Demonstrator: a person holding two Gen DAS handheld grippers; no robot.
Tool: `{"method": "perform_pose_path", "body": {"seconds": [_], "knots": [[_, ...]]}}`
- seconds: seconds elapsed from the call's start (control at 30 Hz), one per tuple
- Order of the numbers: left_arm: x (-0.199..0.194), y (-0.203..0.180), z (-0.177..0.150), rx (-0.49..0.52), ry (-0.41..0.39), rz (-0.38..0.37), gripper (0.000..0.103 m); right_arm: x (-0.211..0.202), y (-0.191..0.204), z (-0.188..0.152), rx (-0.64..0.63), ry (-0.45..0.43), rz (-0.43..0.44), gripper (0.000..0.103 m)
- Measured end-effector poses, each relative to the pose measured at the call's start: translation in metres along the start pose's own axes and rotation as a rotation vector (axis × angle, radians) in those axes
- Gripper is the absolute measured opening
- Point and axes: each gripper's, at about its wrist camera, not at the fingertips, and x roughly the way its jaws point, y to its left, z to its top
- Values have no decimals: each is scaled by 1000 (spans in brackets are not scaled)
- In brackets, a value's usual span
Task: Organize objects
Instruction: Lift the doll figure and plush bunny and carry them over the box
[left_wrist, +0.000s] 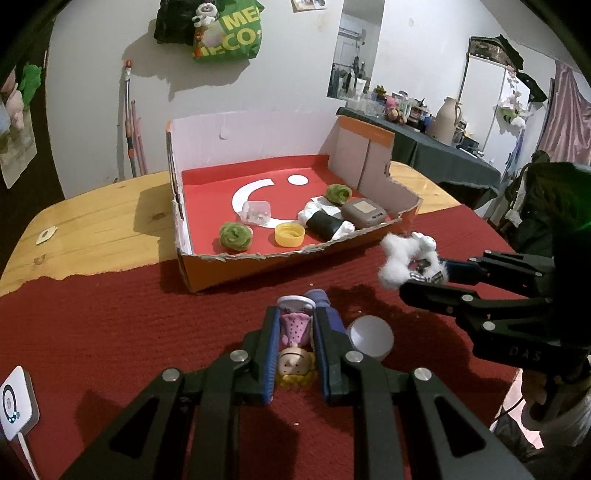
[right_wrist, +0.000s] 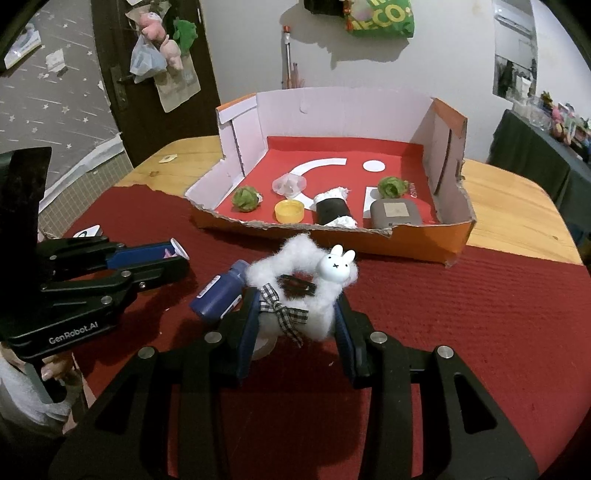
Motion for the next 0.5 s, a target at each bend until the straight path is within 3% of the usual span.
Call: {"method": "perform_pose_path", "body": {"seconds": [0.5], "knots": [[-12, -1, -2, -16, -15, -10, 18, -11, 3, -1, 5, -16, 12, 36]]}}
